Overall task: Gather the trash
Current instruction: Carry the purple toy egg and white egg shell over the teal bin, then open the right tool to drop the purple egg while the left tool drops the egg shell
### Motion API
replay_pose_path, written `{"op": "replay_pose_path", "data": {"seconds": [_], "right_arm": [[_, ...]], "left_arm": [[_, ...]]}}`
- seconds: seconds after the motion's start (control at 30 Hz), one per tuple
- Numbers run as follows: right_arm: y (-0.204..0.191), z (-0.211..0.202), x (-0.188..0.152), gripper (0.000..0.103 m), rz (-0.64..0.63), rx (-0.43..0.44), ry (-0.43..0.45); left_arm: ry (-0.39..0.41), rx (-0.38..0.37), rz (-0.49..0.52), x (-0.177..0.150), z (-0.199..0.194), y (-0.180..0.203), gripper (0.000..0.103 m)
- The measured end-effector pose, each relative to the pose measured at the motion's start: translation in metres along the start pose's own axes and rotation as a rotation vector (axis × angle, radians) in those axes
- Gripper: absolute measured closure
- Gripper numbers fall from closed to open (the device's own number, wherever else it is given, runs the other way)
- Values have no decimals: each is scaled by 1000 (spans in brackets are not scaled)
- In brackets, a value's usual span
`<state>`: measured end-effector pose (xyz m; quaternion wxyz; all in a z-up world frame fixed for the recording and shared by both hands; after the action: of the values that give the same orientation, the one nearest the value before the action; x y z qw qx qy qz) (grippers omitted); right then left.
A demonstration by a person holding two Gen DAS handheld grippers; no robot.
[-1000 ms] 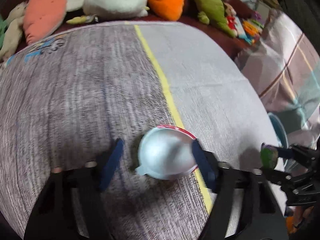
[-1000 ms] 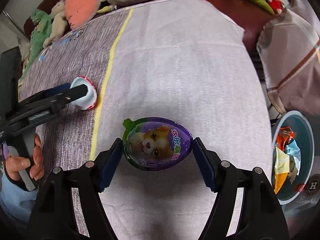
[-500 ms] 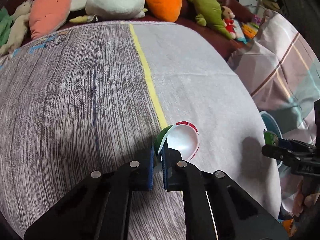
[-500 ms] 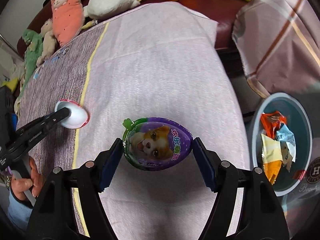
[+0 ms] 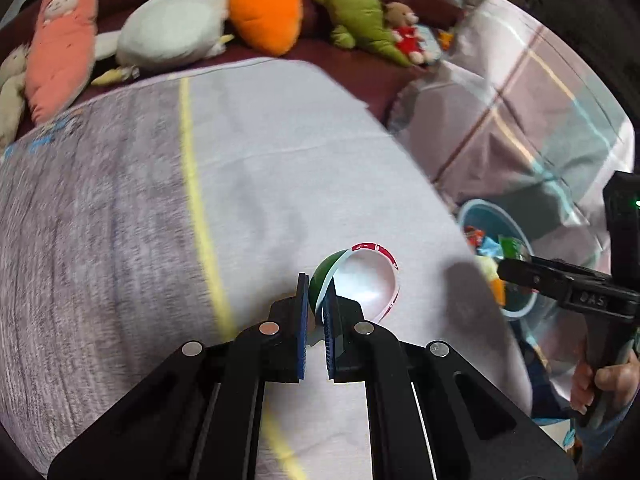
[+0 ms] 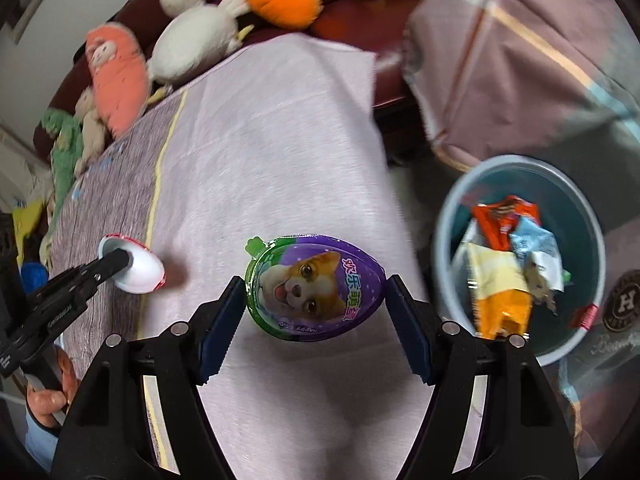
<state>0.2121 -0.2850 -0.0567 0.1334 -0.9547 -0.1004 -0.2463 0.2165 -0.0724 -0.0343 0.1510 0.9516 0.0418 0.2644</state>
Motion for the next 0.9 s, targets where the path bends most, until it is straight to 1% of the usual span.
{"op": "replay_pose_path", "data": {"seconds": [0.07,0.17,0.27,0.37,0.5,0.7,0.9], "right_arm": [[18,-9,-3,35,29,-11,18],[53,-27,-9,35,79,-39,48],[94,-49,-14,35,135,-78,80],[126,-66,-21,35,169,-112,100],[161,-76,-30,35,205,-139,103],[187,-71,-36,35,233,-136,89],[197,-56,-30,33,247,-80,77]], "left_arm": [[-7,-14,27,-1,2,19,96],[-22,-42,76,-4,8,58,96],[-38,-70,107,-8,16,87,96],[-61,-93,147,-14,29,125,96],[-89,-112,194,-21,44,162,96],[-114,-129,249,-28,62,203,95],[-139,-121,269,-32,78,219,95]]}}
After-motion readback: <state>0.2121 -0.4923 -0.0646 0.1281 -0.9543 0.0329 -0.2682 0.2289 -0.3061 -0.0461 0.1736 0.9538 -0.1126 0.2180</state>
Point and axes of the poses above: each gripper's, at about its wrist camera, not at the fingertips, and z roughly the way its jaws point, y to its right, x to its top, the point moved 5 cm from there along z, roughly the way its jaws point, and after that the axes turned 14 degrees about -z, right-handed, at the moved point
